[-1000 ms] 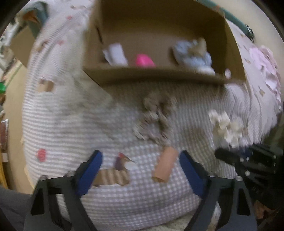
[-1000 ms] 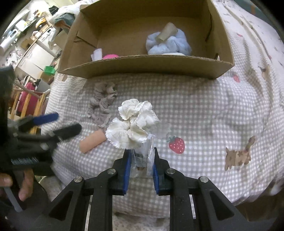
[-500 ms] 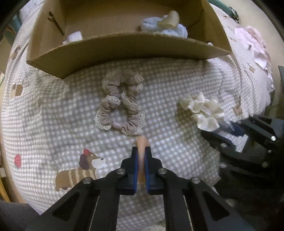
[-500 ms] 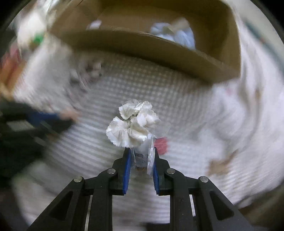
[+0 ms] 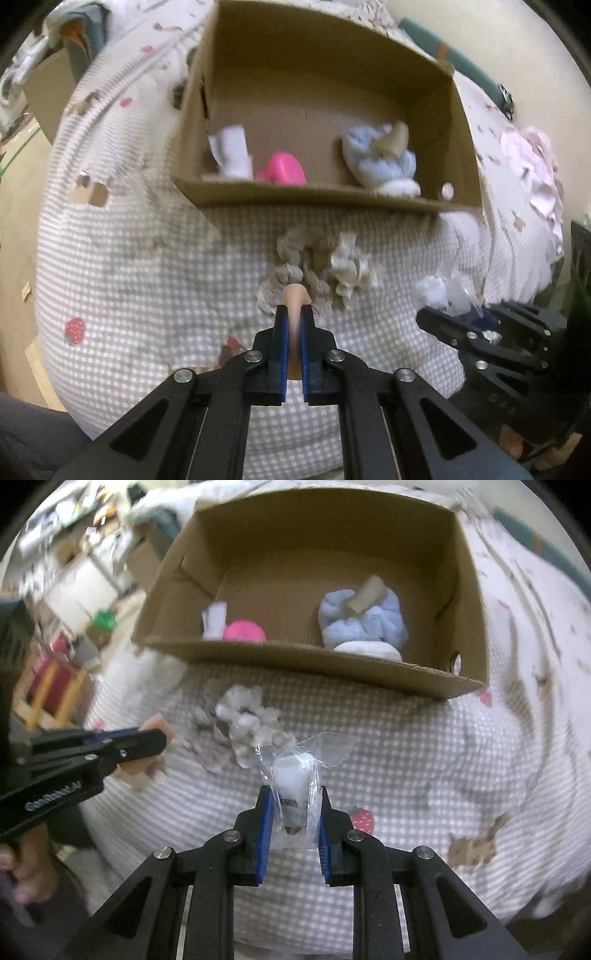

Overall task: Organize soft objects
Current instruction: 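Grasp the tan cylinder with the left tool while the right tool holds the bagged scrunchie, then lower the tan cylinder into the box while the right tool drops the bagged scrunchie there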

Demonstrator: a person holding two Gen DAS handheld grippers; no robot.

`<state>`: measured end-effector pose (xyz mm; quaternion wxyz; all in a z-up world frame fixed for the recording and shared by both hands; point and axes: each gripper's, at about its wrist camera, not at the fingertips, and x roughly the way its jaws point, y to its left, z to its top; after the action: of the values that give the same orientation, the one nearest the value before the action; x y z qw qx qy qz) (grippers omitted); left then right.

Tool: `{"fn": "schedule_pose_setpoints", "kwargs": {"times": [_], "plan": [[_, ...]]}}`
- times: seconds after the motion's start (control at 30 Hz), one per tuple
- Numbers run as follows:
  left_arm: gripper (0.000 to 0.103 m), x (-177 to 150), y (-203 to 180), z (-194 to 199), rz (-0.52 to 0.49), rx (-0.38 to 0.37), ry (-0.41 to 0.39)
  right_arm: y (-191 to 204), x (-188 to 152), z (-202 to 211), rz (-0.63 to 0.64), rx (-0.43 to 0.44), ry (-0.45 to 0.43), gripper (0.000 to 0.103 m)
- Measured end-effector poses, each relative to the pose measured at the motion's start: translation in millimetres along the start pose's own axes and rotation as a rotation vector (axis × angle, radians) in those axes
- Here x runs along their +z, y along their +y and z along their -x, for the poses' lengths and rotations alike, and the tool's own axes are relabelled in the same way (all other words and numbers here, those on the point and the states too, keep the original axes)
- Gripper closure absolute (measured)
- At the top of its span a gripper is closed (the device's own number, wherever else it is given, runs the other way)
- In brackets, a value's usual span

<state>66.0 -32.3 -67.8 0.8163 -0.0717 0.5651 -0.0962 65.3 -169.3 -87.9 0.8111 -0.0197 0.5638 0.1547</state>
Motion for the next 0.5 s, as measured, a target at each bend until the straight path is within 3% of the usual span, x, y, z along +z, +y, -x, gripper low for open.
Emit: {"fn": "schedule_pose_setpoints", "kwargs": {"times": [0.17,0.23,0.5], "plan": [[0.098,3.5,18.2,18.1,0.036,0.014,-0.03,-7.7,5.8,13.7,-0.048,0.037,-0.044,0.08],[0.098,5.5,20.6,26.5,0.05,-0.019,-0.029,-4.3,9.5,18.1,-0.043,0.041,-0.056,0.08],[0.098,24.8,10.2,70.2,-0.034,0.002,-0.151,-23.9,35.0,64.9,-0.101,0.085,-0.174,0.08]]}}
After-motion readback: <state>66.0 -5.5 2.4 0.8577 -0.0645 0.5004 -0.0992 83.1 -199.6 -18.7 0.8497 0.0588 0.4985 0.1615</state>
